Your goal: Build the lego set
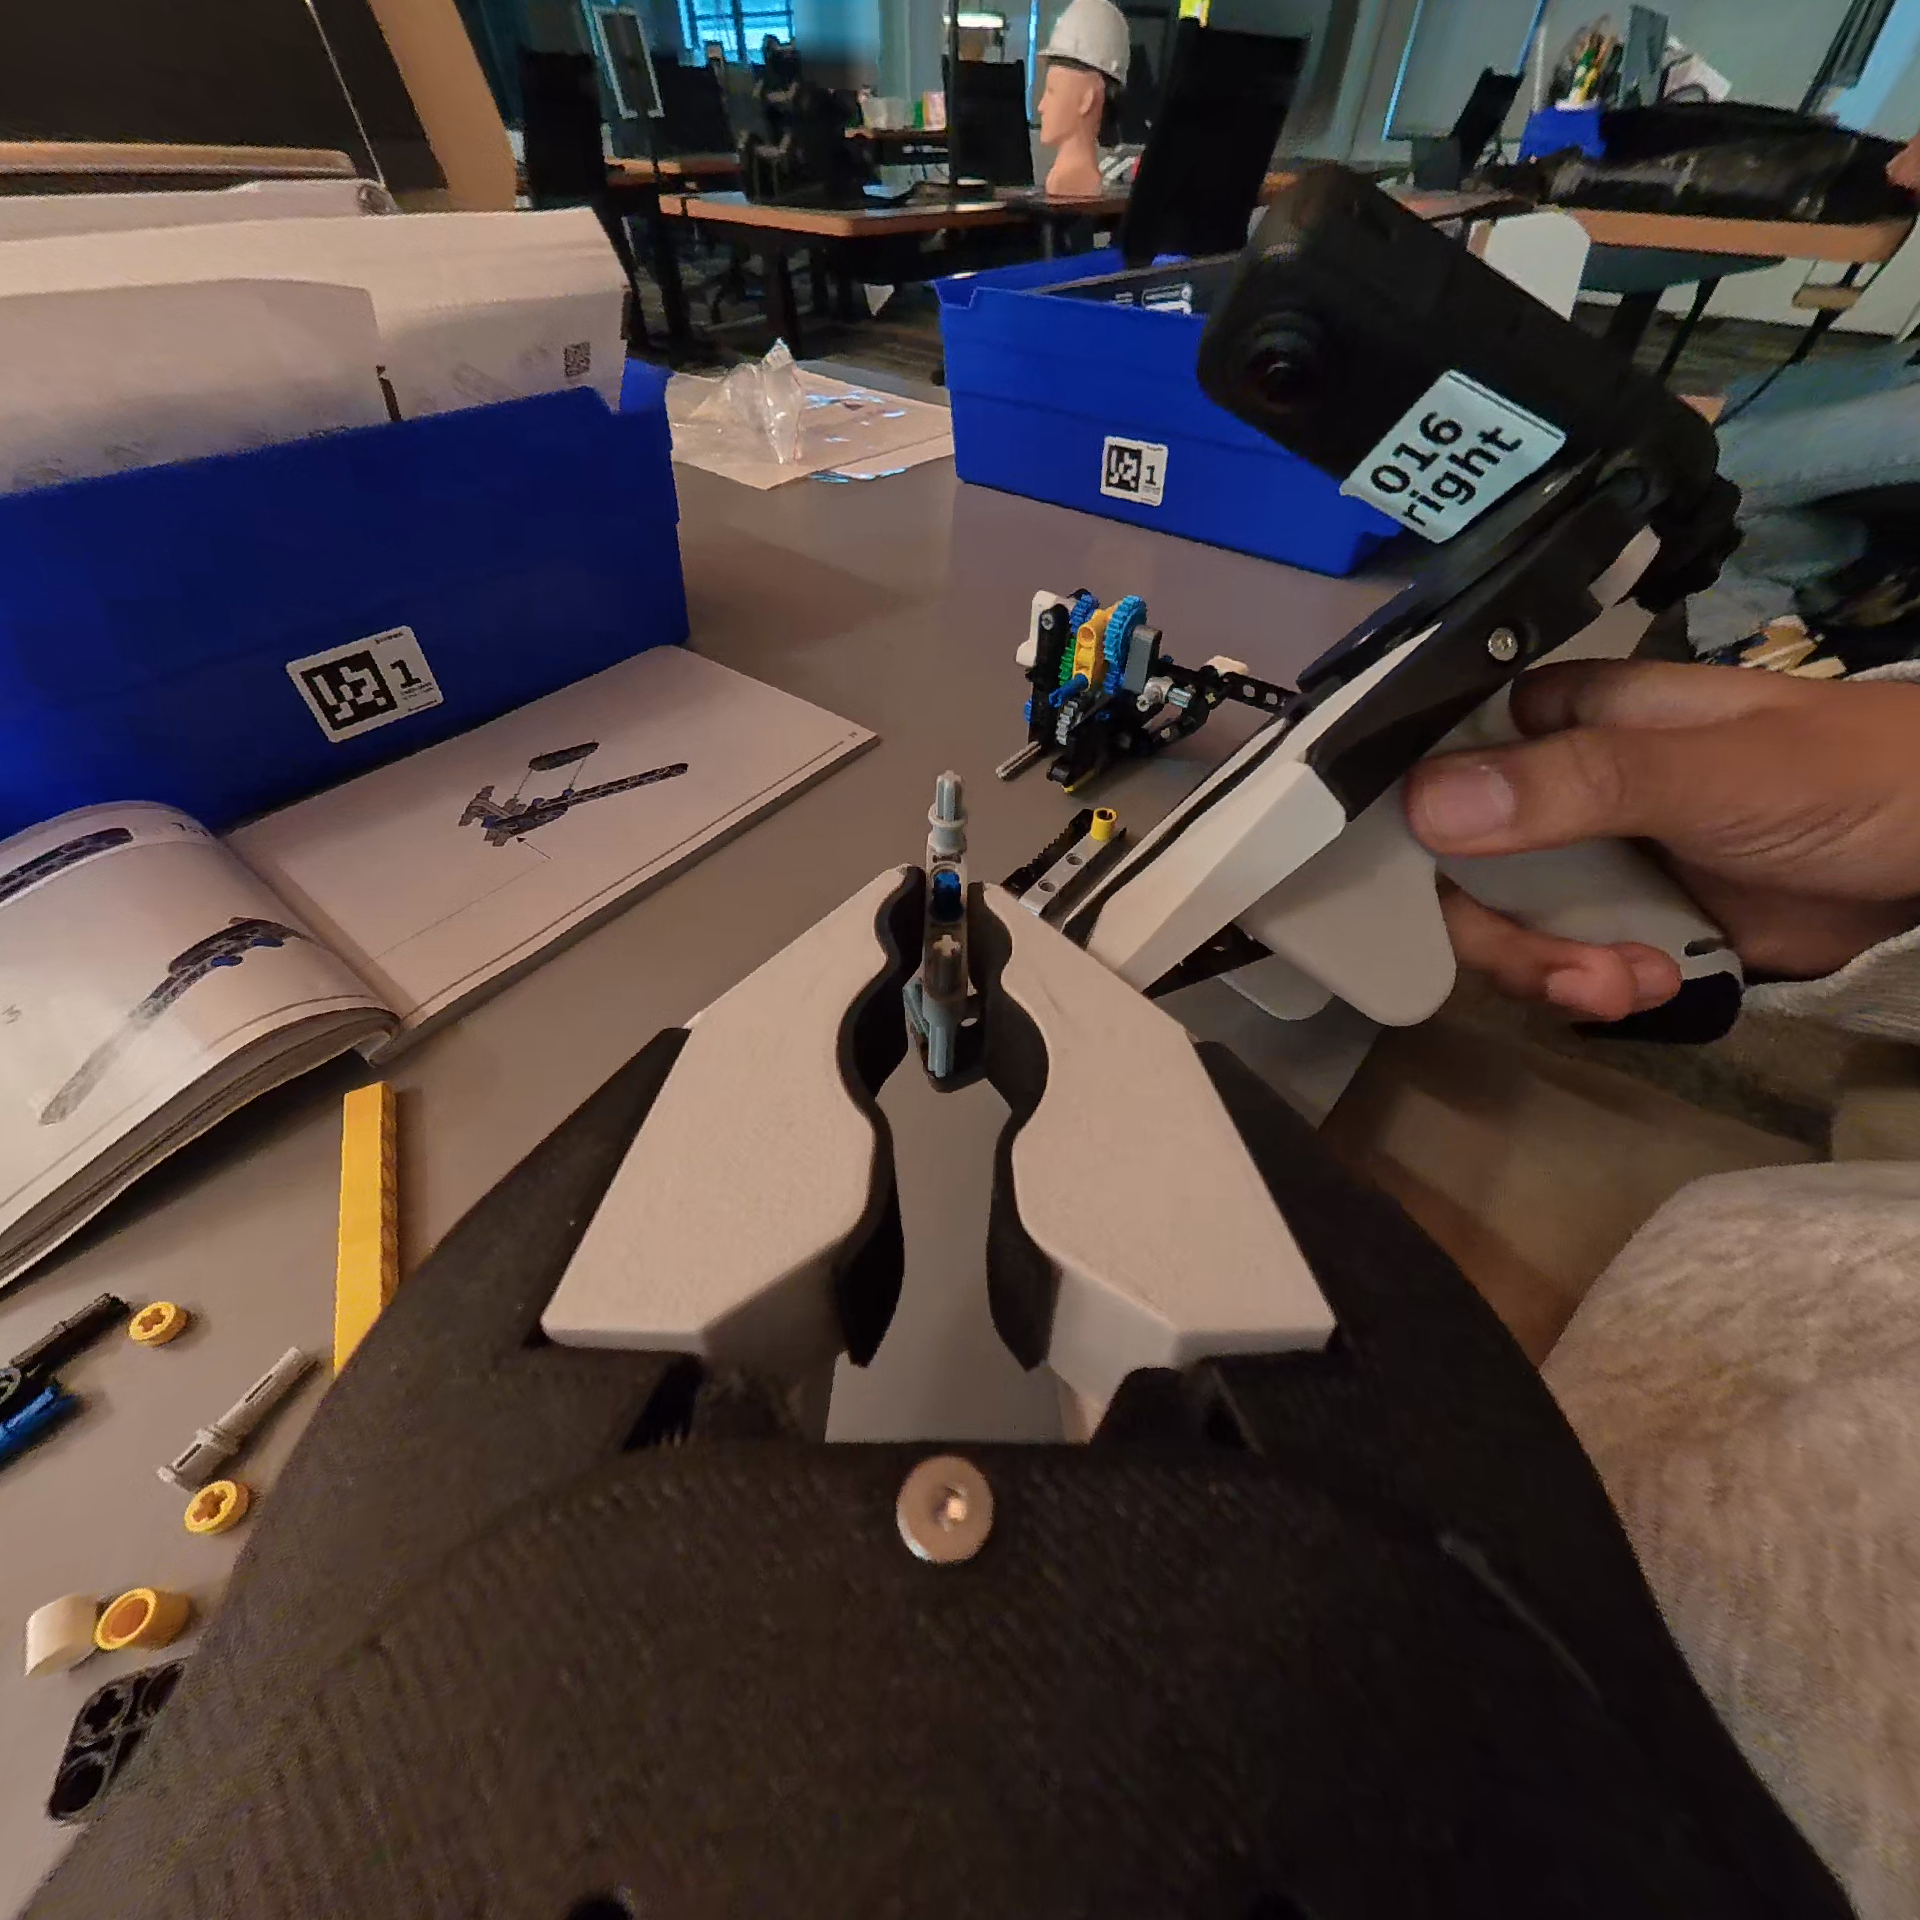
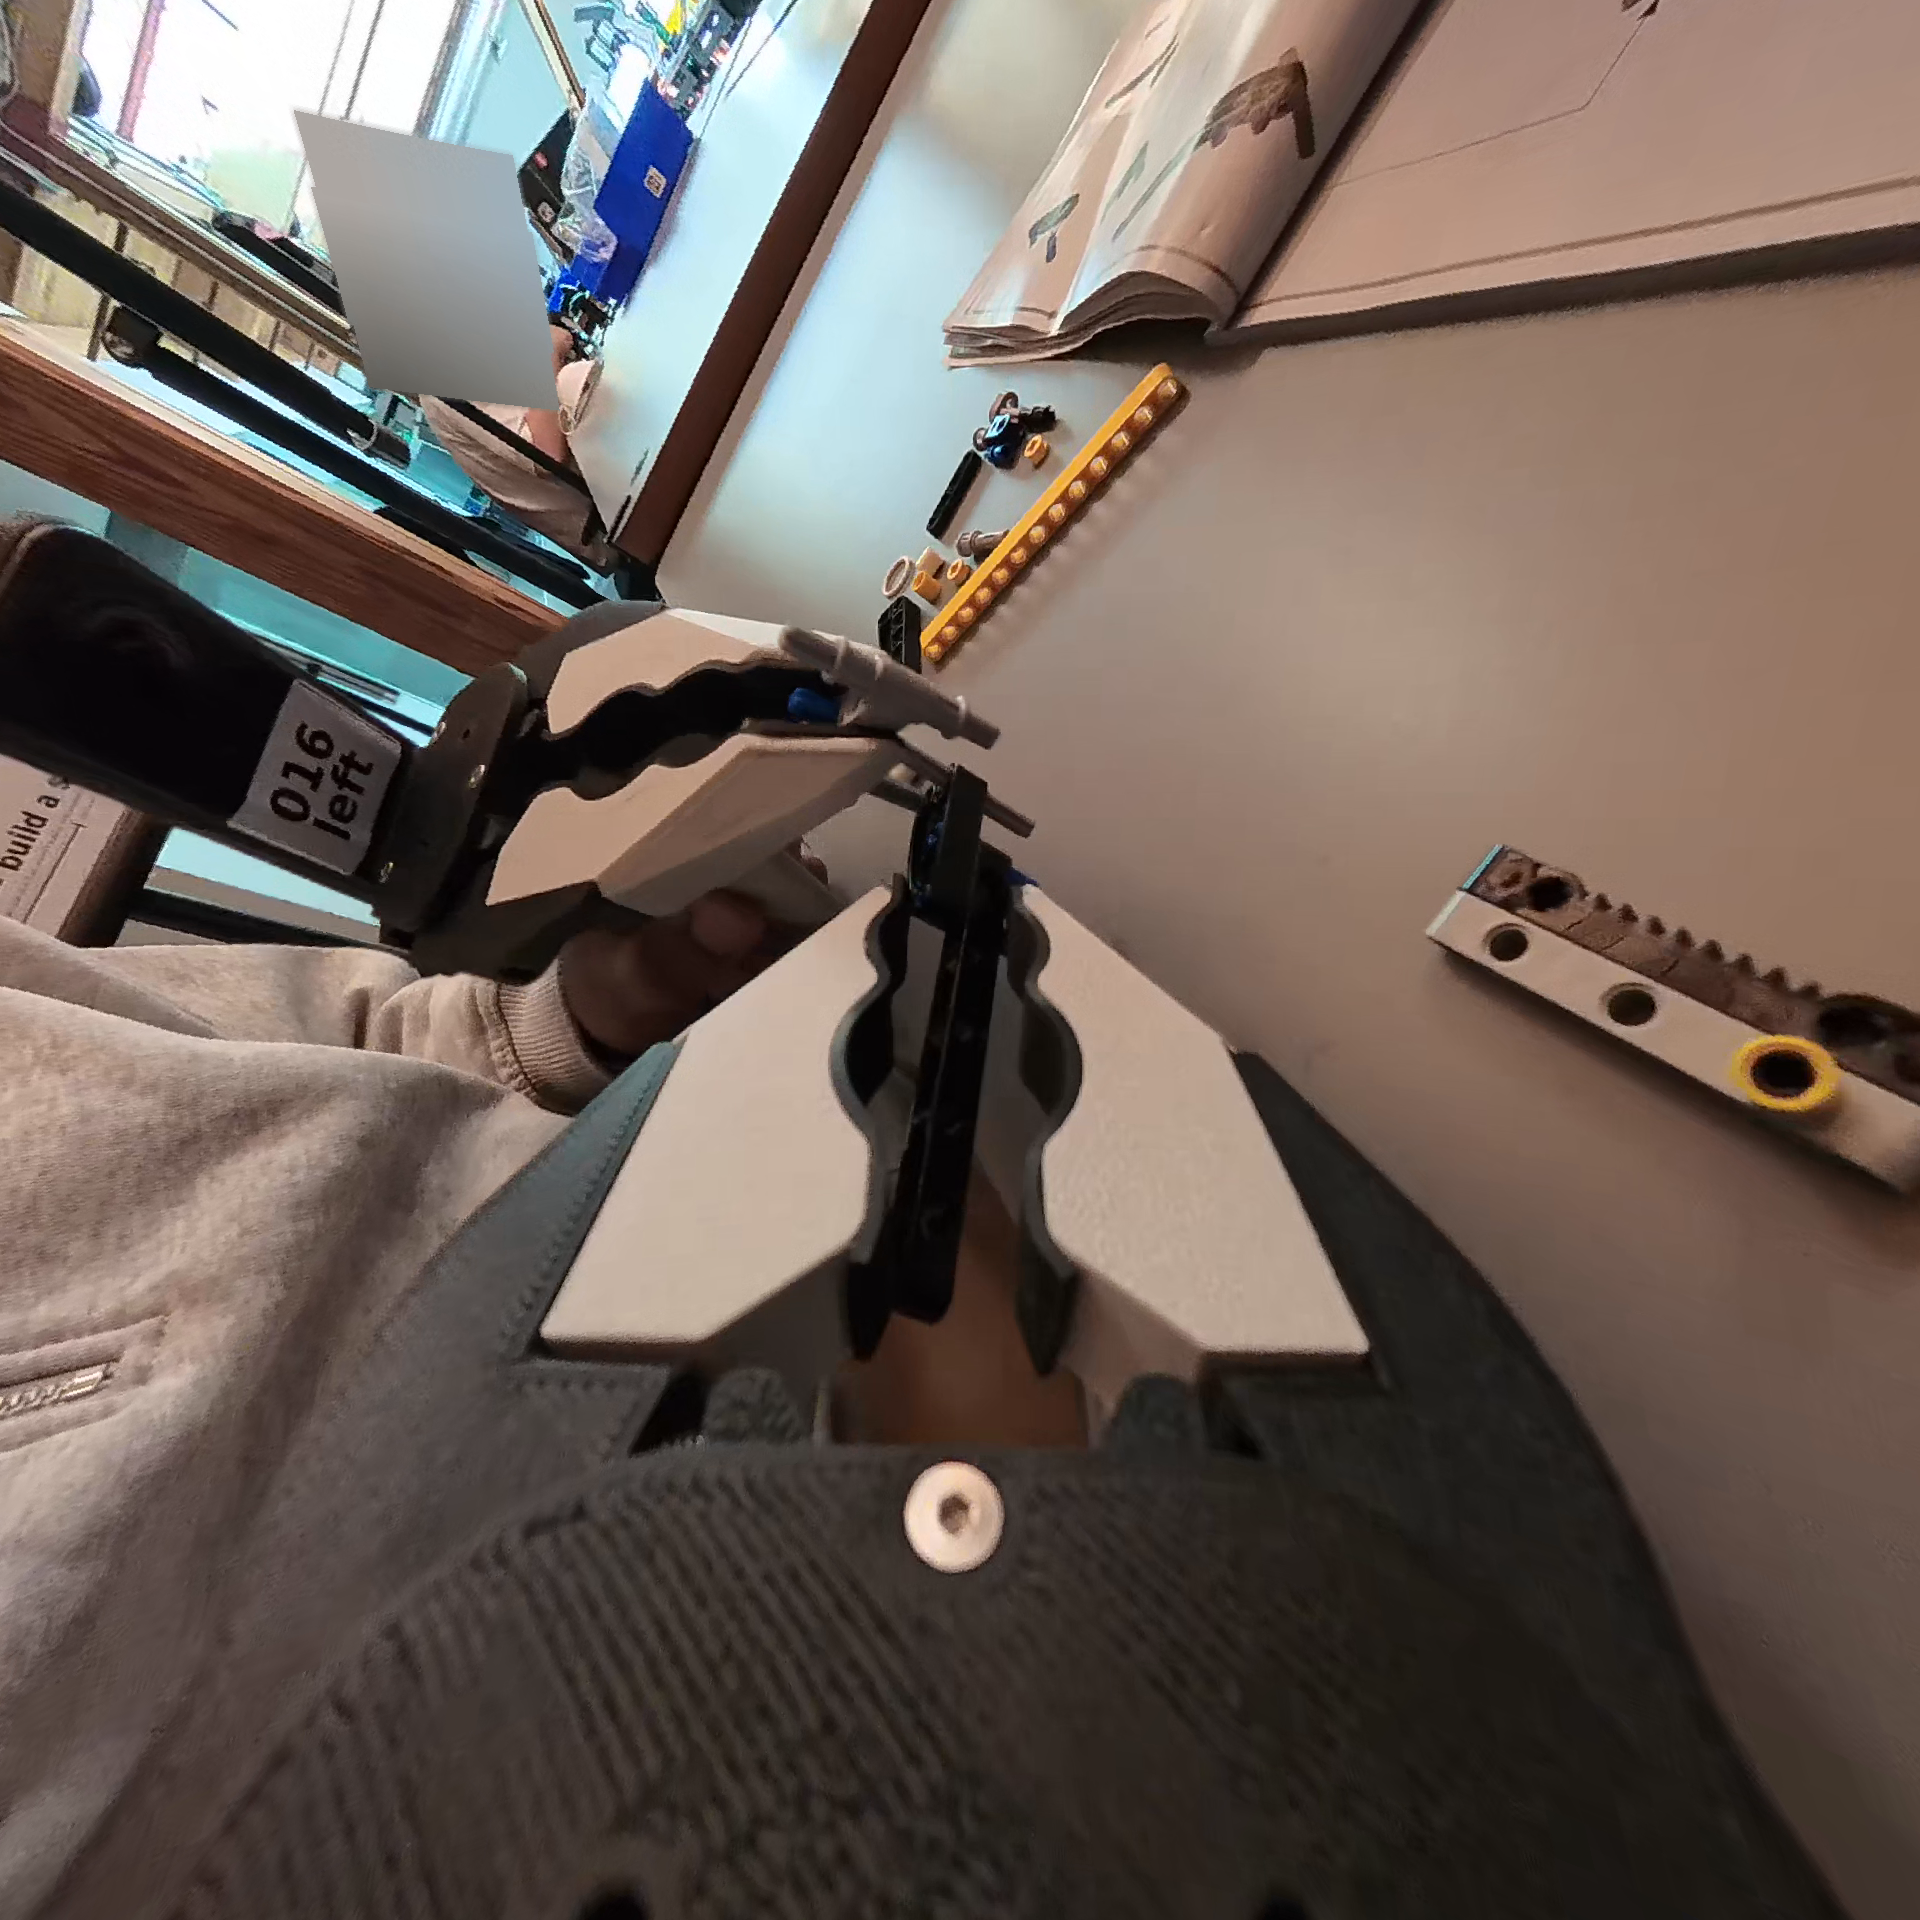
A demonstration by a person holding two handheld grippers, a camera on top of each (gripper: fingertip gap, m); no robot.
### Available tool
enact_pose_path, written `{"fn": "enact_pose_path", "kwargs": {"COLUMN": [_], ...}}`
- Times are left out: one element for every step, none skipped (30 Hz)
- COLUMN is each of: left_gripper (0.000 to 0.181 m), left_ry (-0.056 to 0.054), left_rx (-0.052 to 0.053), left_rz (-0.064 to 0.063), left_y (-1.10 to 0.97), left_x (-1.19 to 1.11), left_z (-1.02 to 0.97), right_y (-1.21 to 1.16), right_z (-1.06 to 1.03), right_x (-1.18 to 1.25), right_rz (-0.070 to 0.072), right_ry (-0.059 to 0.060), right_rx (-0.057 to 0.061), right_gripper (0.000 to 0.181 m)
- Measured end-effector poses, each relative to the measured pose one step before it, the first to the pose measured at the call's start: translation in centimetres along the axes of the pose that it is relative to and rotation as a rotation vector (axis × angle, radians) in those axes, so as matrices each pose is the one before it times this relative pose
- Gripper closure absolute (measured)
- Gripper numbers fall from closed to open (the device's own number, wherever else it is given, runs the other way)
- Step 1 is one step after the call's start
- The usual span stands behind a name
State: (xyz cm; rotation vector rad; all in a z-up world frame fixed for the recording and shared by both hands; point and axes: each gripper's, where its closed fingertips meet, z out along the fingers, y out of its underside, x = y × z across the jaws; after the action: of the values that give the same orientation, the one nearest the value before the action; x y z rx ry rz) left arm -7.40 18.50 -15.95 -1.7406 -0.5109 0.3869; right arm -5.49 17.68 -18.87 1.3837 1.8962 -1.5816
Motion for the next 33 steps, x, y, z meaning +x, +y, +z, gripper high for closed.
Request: {"fn": "enact_pose_path", "kwargs": {"left_gripper": [0.177, 0.177, 0.177, 0.177, 0.177, 0.177, 0.177, 0.177, 0.177, 0.177, 0.177, 0.177, 0.177, 0.177, 0.177, 0.177, 0.177, 0.177, 0.177, 0.177, 0.177, 0.177, 0.178, 0.178, 0.178, 0.178, 0.178, 0.178, 0.178, 0.178, 0.178, 0.178, 0.178], "left_ry": [0.0006, 0.0001, 0.0007, 0.0002, 0.0019, 0.0017, 0.0002, 0.0016, 0.0028, 0.0026, 0.0038, 0.0037, 0.0011, 0.0022, 0.0022, 0.0012, 0.0000, -0.0048, -0.0082, -0.0100, -0.0104, -0.0123, -0.0101, -0.0105, -0.0099, -0.0092, -0.0098, -0.0042, -0.0014, -0.0012, -0.0003, 0.0010, 0.0014], "left_rx": [0.0063, 0.0076, 0.0077, 0.0050, 0.0055, 0.0075, 0.0075, 0.0071, 0.0047, 0.0035, 0.0060, 0.0059, 0.0046, 0.0043, 0.0053, 0.0048, 0.0038, 0.0049, 0.0085, 0.0118, 0.0144, 0.0184, 0.0283, 0.0282, 0.0218, 0.0178, 0.0163, 0.0175, 0.0100, 0.0028, 0.0010, 0.0007, -0.0028], "left_rz": [-0.0092, -0.0093, -0.0091, -0.0096, -0.0100, -0.0104, -0.0105, -0.0098, -0.0098, -0.0109, -0.0123, -0.0142, -0.0161, -0.0177, -0.0187, -0.0182, -0.0128, -0.0050, 0.0018, 0.0047, 0.0052, 0.0034, 0.0028, 0.0057, 0.0098, 0.0118, 0.0100, 0.0063, 0.0042, 0.0036, 0.0027, 0.0021, 0.0013], "left_y": [-0.083, -0.097, -0.100, -0.074, -0.080, -0.095, -0.097, -0.106, -0.069, -0.049, -0.072, -0.076, -0.066, -0.057, -0.092, -0.089, -0.071, -0.083, -0.140, -0.200, -0.249, -0.315, -0.455, -0.459, -0.399, -0.364, -0.325, -0.337, -0.227, -0.096, -0.031, -0.028, 0.022], "left_x": [-0.069, -0.070, -0.063, -0.076, -0.054, -0.062, -0.069, -0.062, -0.038, -0.045, -0.022, -0.037, -0.071, -0.054, -0.041, -0.053, -0.021, -0.043, -0.053, -0.041, -0.015, -0.041, 0.009, 0.003, 0.005, -0.015, -0.050, -0.007, 0.012, -0.007, 0.003, 0.018, 0.024], "left_z": [-0.033, -0.051, -0.051, -0.028, -0.034, -0.048, -0.046, -0.045, -0.030, -0.018, -0.022, -0.030, -0.020, -0.017, -0.026, -0.022, -0.023, -0.030, -0.046, -0.073, -0.080, -0.108, -0.176, -0.194, -0.154, -0.134, -0.119, -0.117, -0.079, -0.025, -0.011, -0.006, 0.011], "right_y": [-0.034, -0.069, -0.062, -0.054, -0.028, -0.007, -0.025, -0.053, -0.047, -0.035, -0.053, -0.076, -0.077, -0.067, -0.091, -0.111, -0.080, -0.064, -0.082, -0.109, -0.129, -0.160, -0.204, -0.256, -0.233, -0.216, -0.258, -0.240, -0.104, 0.003, 0.086, 0.143, 0.160], "right_z": [-0.022, -0.015, -0.007, -0.010, 0.001, 0.021, 0.014, 0.017, 0.018, 0.007, 0.010, 0.016, 0.010, 0.020, 0.021, 0.011, 0.035, 0.052, 0.070, 0.055, 0.064, 0.059, 0.040, 0.025, 0.029, 0.036, 0.032, 0.046, 0.071, 0.102, 0.117, 0.126, 0.136], "right_x": [0.027, -0.058, -0.056, -0.048, -0.029, -0.038, -0.075, -0.091, -0.072, -0.041, -0.018, -0.043, -0.055, -0.030, -0.030, -0.028, -0.053, -0.077, -0.099, -0.112, -0.163, -0.185, -0.217, -0.264, -0.272, -0.236, -0.334, -0.335, -0.239, -0.105, -0.014, 0.037, 0.017], "right_rz": [-0.0014, -0.0011, 0.0014, 0.0011, 0.0001, 0.0007, 0.0011, 0.0004, -0.0011, -0.0030, -0.0041, -0.0029, -0.0028, -0.0055, -0.0086, -0.0082, -0.0056, -0.0058, -0.0064, -0.0048, -0.0026, -0.0020, -0.0012, 0.0026, 0.0052, 0.0060, 0.0053, 0.0119, 0.0123, 0.0074, 0.0000, -0.0054, -0.0077], "right_ry": [-0.0010, -0.0049, -0.0049, -0.0042, -0.0032, -0.0044, -0.0065, -0.0066, -0.0048, -0.0027, -0.0010, -0.0017, -0.0019, 0.0004, 0.0010, 0.0011, -0.0002, -0.0020, -0.0027, -0.0030, -0.0056, -0.0074, -0.0096, -0.0126, -0.0133, -0.0130, -0.0195, -0.0209, -0.0159, -0.0070, 0.0011, 0.0053, 0.0055], "right_rx": [0.0026, 0.0039, 0.0036, 0.0036, 0.0023, 0.0012, 0.0020, 0.0037, 0.0035, 0.0028, 0.0037, 0.0048, 0.0045, 0.0046, 0.0071, 0.0088, 0.0066, 0.0061, 0.0084, 0.0112, 0.0125, 0.0145, 0.0181, 0.0207, 0.0179, 0.0165, 0.0206, 0.0189, 0.0103, 0.0043, 0.0001, -0.0048, -0.0064], "right_gripper": [0.164, 0.164, 0.164, 0.164, 0.164, 0.164, 0.164, 0.164, 0.164, 0.164, 0.164, 0.164, 0.164, 0.164, 0.164, 0.164, 0.164, 0.164, 0.164, 0.164, 0.164, 0.164, 0.164, 0.164, 0.164, 0.164, 0.164, 0.164, 0.164, 0.165, 0.164, 0.165, 0.165]}}
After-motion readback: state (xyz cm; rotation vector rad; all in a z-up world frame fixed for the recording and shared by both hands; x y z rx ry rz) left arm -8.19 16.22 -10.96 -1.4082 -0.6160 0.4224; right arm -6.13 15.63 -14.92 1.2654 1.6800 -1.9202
